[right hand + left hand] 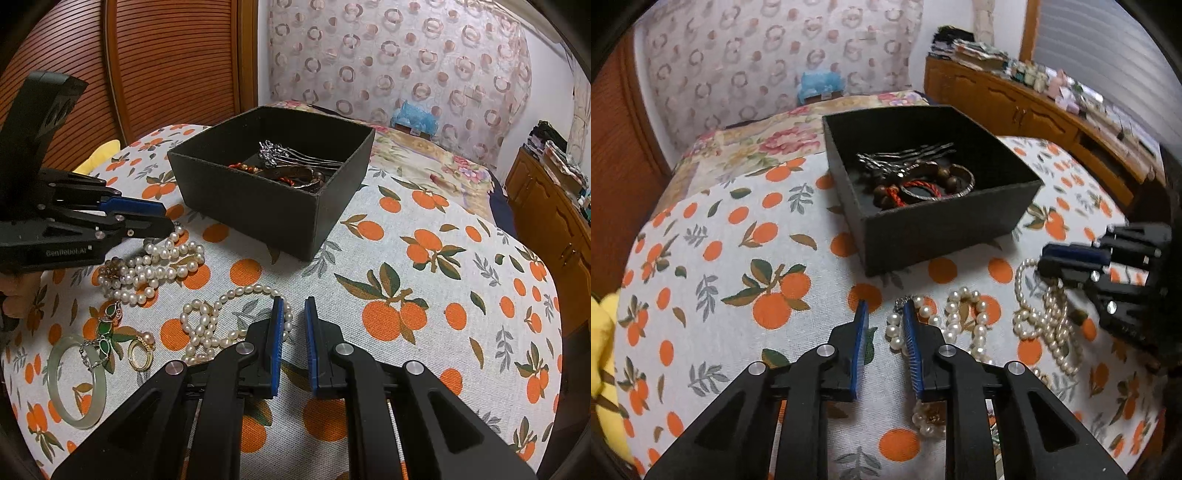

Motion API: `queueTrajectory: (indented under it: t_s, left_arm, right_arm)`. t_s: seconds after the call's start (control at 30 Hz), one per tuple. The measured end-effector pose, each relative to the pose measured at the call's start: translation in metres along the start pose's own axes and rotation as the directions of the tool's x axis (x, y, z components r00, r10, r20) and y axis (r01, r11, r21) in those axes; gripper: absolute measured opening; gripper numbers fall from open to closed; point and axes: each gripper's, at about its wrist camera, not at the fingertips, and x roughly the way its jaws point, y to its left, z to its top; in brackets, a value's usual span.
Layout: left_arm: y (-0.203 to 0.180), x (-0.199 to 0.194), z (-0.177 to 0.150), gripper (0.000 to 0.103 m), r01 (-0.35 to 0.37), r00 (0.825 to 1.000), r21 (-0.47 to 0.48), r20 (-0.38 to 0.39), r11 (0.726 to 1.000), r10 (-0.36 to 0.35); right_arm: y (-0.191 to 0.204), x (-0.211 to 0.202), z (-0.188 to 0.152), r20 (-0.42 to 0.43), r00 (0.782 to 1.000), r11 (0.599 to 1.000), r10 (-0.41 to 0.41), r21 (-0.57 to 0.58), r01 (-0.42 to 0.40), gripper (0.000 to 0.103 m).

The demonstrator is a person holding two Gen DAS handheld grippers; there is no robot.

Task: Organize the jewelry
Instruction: 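Grasp a pearl necklace from the pile with the left tool, then lift the pearl necklace and carry it over the black box with the left tool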

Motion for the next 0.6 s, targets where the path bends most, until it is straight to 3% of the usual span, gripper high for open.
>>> queueTrajectory:
  t_s: [0.07,0.13,0.23,0.53,0.6]
  left_arm:
    - [-0.003,0.000,0.000,0.018,-0.009,1.000,0.027,-0.007,1.000,0.010]
    - [-0.004,-0.001,0.000,0.007,0.009,1.000,0.037,-0.012,0.999,-0.008]
    - [-0.006,-0.007,-0.001,0.007,0.015,1.000,0.036,-0.002,0.999,-0.015]
    - [-0.014,-0.073,0.004,0.007,0.050,0.986,0.027,0.155,0.998,-0.053]
    - [-0.016,-0.086,0.007,0.007,0.057,0.981,0.029,0.183,0.998,-0.062]
  right_arm:
    - [0.000,0.000,0.000,0.000,1.000,1.000,0.001,0.000,-0.001,0.013]
    - [0.000,0.000,0.000,0.000,1.000,1.000,0.000,0.000,0.000,0.013]
    - [0.000,0.000,0.000,0.001,1.000,1.000,-0.003,-0.003,0.003,0.013]
    - [0.001,-0.001,0.001,0.001,1.000,1.000,-0.013,-0.009,0.013,0.012]
    - [-0.001,0.000,0.002,-0.003,1.000,1.000,0.010,0.002,-0.010,0.005]
